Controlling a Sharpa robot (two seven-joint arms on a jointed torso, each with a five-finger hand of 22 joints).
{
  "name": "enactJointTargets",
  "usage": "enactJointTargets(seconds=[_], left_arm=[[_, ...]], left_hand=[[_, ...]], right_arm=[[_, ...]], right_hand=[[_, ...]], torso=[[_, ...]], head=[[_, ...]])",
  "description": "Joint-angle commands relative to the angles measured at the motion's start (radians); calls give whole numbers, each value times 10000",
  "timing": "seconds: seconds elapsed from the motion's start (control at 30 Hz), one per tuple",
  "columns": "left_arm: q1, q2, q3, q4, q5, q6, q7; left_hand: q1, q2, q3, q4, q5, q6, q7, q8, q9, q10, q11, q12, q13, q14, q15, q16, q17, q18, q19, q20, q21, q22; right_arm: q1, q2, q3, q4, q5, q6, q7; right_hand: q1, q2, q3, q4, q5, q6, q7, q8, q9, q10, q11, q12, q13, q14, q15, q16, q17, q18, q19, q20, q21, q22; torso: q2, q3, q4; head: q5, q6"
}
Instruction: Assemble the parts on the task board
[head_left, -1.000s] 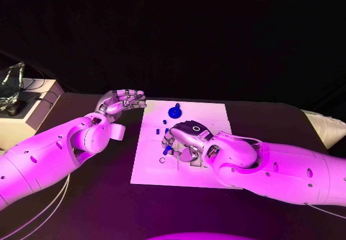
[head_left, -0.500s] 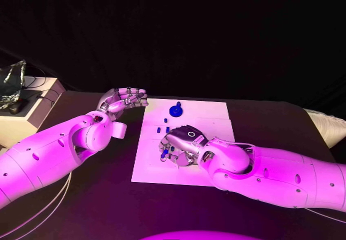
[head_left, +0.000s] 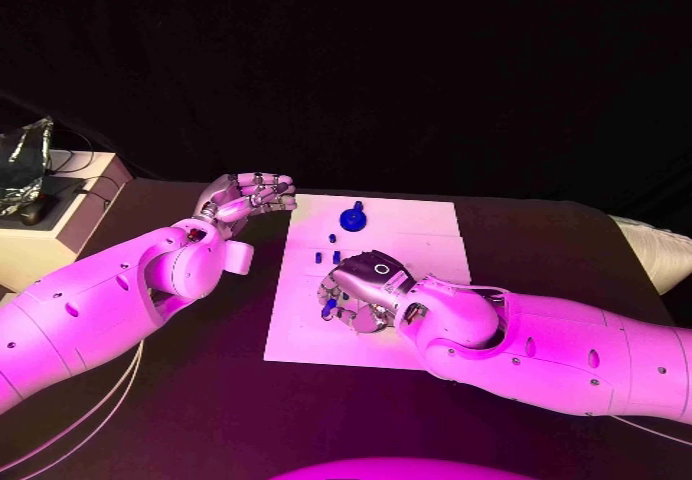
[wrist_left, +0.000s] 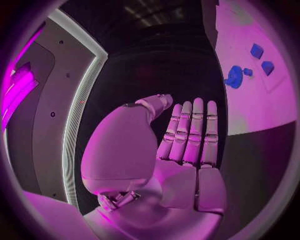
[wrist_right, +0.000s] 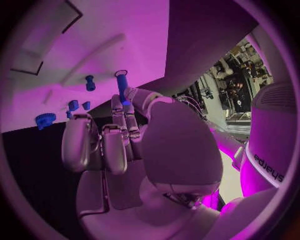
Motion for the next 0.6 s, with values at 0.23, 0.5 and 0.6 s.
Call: enactJointTargets(seconds=[0.23,0.5,0.6], left_arm=[[5,-26,4,47,33,149,45],[5,-45,3,62,31,143,43],[5,-52,3,65,31,144,41]], left_hand=[[58,31,-23,-3,-16,30,-10,55,-13,22,59,-62,12,-7,50,-33,11,116,57,9,-46,-11],[58,31,-23,-3,-16,30,-10,55,-13,22,59,-62,12,-7,50,-33,11,116,57,9,-46,-11],[58,31,-23,-3,-16,30,-10,55,-13,22,59,-62,12,-7,50,-33,11,116,57,9,-46,-11]], right_arm=[[-13,-4,-17,-17,-176,233,117],[-21,7,-35,-50,-176,379,121],[-27,5,-41,-47,-176,402,128]], right_hand=[[161,278,154,-118,23,71,11,45,16,485,-415,69,128,404,-52,20,6,-147,287,-74,-26,1087],[146,273,167,-135,39,71,12,52,24,491,-415,66,131,402,-51,16,-8,-146,285,-73,-31,1088],[146,273,167,-135,39,71,12,52,24,491,-415,66,131,402,-51,16,-8,-146,285,-73,-31,1088]], torso=[[4,-2,10],[0,2,4],[0,0,7]], head=[[5,-45],[38,-101],[43,-117]])
